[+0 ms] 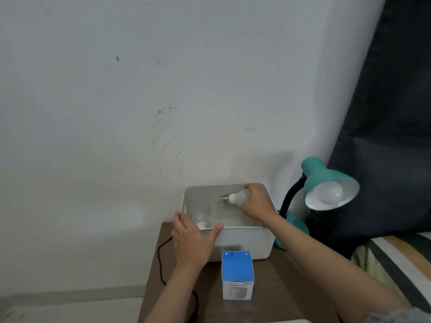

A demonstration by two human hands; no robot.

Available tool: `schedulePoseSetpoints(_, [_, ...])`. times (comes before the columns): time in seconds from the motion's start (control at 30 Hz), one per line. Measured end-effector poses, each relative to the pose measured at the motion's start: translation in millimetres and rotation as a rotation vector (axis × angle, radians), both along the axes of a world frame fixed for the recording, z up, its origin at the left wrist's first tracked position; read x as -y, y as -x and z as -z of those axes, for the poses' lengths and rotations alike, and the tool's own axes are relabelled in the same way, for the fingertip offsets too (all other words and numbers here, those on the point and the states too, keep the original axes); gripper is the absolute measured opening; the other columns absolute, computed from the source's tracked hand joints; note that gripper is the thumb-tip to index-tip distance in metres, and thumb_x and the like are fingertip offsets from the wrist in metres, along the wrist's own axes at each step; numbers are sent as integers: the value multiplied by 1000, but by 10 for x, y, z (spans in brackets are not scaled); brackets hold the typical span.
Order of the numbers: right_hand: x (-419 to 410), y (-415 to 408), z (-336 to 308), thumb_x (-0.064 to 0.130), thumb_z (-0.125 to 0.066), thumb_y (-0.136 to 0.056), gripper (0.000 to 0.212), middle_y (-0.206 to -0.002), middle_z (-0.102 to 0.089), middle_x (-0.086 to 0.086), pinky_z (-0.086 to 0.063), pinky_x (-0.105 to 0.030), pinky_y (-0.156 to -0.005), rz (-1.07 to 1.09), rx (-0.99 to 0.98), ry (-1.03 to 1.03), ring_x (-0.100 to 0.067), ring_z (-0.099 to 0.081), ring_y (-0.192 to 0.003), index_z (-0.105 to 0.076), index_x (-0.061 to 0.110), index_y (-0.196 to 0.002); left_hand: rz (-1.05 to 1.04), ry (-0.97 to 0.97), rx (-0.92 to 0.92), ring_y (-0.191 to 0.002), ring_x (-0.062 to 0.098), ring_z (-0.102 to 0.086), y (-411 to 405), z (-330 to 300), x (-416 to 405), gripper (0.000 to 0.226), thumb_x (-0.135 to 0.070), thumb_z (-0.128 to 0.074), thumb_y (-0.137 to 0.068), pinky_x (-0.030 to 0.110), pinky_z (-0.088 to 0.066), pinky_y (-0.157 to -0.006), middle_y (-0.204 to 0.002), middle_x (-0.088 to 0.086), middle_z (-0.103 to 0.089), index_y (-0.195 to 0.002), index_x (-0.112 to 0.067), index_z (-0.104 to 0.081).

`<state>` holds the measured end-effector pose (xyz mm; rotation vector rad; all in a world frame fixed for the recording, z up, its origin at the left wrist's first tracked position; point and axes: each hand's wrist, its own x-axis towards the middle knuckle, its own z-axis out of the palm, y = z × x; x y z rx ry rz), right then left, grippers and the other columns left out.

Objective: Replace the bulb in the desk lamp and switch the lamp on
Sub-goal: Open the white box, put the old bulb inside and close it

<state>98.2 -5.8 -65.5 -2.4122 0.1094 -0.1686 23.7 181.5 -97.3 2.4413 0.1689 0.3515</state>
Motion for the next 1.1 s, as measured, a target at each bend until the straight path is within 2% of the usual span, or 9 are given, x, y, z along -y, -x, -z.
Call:
schedulePoseSetpoints(0.23, [-1,41,-12,9,-61,-79,60,-134,-48,-15,-39,-33,-102,-7,31,9,-29,-46,-123,-40,6,-135,-3,8,-25,-129,39,-27,9,-18,3,114,-74,-51,-66,48,-36,-103,-145,19,-19,-141,1,-12])
schedulePoseSetpoints(0.33, [-4,130,-80,10,-63,-79,60,-133,-46,-15,-37,-30,-102,-28,43,-15,-27,-45,-123,-39,6,-134,0,13,-42,-130,38,-26,12,-36,-7,113,-72,-54,-68,49,-36,-104,-146,19,-16,-142,0,-10])
schedulePoseSetpoints(0.57, [-23,753,-325,16,-62,-84,55,-134,-50,-6,-36,-22,-94,-101,137,-54,-21,-49,-122,-41,12,-134,16,-22,-131,-140,34,-10,17,-193,-9,115,-72,-50,-73,47,-14,-114,-153,21,-6,-142,5,1])
schedulePoseSetpoints(0.7, [26,1329,-306,24,-67,-83,55,-130,-54,-2,-42,-27,-98,-125,155,-83,-18,-52,-120,-44,18,-133,-29,122,-69,-142,33,-8,320,-310,85,103,-60,-53,-80,54,-12,-113,-154,19,-3,-143,2,0])
schedulePoseSetpoints(0.8, [101,1809,-137,24,-70,-81,51,-124,-56,-1,-47,-26,-92,-116,80,-113,-15,-55,-111,-51,18,-128,0,253,27,-141,31,-10,800,-218,147,93,-48,-55,-85,50,-15,-115,-155,16,-4,-144,-1,-2])
schedulePoseSetpoints(0.9, [216,2249,126,23,-69,-80,49,-123,-56,0,-43,-22,-96,-149,8,-35,-13,-54,-115,-52,19,-126,62,359,79,-140,27,-14,1314,20,140,83,-30,-62,-85,39,-19,-113,-154,14,-9,-143,-2,-9])
schedulePoseSetpoints(0.97, [298,2505,312,30,-67,-81,50,-123,-51,3,-37,-18,-92,-163,-66,55,-13,-52,-116,-50,21,-128,79,336,46,-141,26,-14,1621,213,104,77,-24,-62,-85,39,-20,-114,-153,14,-12,-143,-1,-15])
schedulePoseSetpoints(1.03, [359,2753,484,35,-65,-82,46,-117,-46,5,-36,-20,-86,-159,-145,133,-15,-51,-115,-50,21,-124,84,284,-19,-140,27,-16,1906,398,44,71,-22,-61,-86,37,-19,-113,-152,15,-17,-141,-1,-22])
schedulePoseSetpoints(1.1, [412,2985,649,37,-63,-83,49,-124,-44,1,-38,-24,-89,-135,-211,185,-19,-47,-120,-47,23,-127,80,236,-110,-138,29,-21,2167,561,-17,65,-24,-63,-84,36,-21,-111,-149,15,-23,-137,-3,-31])
